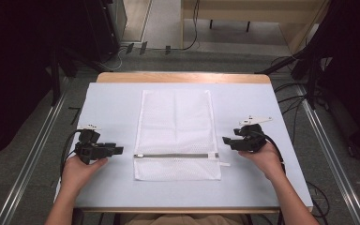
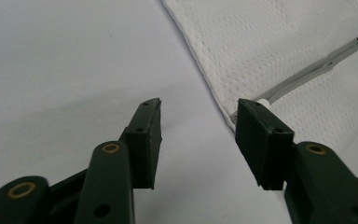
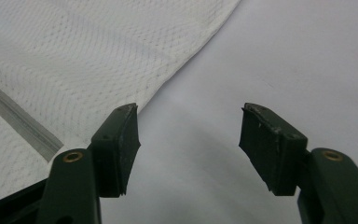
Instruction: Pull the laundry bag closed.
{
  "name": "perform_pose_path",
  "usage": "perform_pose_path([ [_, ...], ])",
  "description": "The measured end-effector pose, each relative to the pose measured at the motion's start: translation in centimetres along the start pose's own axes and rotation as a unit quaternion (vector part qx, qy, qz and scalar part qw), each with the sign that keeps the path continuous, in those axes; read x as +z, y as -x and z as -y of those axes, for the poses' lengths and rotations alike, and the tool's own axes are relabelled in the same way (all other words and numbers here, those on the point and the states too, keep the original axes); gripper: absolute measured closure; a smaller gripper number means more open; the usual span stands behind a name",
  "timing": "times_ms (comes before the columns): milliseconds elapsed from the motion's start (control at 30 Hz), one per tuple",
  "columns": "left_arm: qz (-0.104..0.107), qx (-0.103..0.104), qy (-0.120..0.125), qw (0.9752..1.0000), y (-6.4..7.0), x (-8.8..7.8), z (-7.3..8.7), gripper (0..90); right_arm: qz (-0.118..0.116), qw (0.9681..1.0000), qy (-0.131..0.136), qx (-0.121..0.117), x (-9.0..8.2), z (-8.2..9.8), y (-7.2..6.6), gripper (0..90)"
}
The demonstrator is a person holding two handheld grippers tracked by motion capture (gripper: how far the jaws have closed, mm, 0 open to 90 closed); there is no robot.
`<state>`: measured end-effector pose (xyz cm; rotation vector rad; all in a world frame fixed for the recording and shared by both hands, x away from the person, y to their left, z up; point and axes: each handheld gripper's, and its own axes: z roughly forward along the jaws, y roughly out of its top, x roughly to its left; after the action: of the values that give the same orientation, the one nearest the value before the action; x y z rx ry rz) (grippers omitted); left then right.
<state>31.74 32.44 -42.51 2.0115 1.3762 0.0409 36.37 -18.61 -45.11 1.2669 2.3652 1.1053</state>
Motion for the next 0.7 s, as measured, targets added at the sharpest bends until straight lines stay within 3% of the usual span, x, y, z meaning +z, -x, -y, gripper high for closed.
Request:
perform_pose_path([
  [400, 0.021, 0.01, 0.003, 0.9997, -0.13, 0.04, -0.15, 36.8, -0.006, 0.9999, -0.012, 0.0, 0.1, -0.07, -0.08, 44.8],
  [700, 0.03, 0.005, -0.002, 0.9995, -0.14, 0.13, -0.3, 36.6, 0.005, 0.9998, -0.015, -0.013, 0.03, 0.15, -0.25, 38.9],
])
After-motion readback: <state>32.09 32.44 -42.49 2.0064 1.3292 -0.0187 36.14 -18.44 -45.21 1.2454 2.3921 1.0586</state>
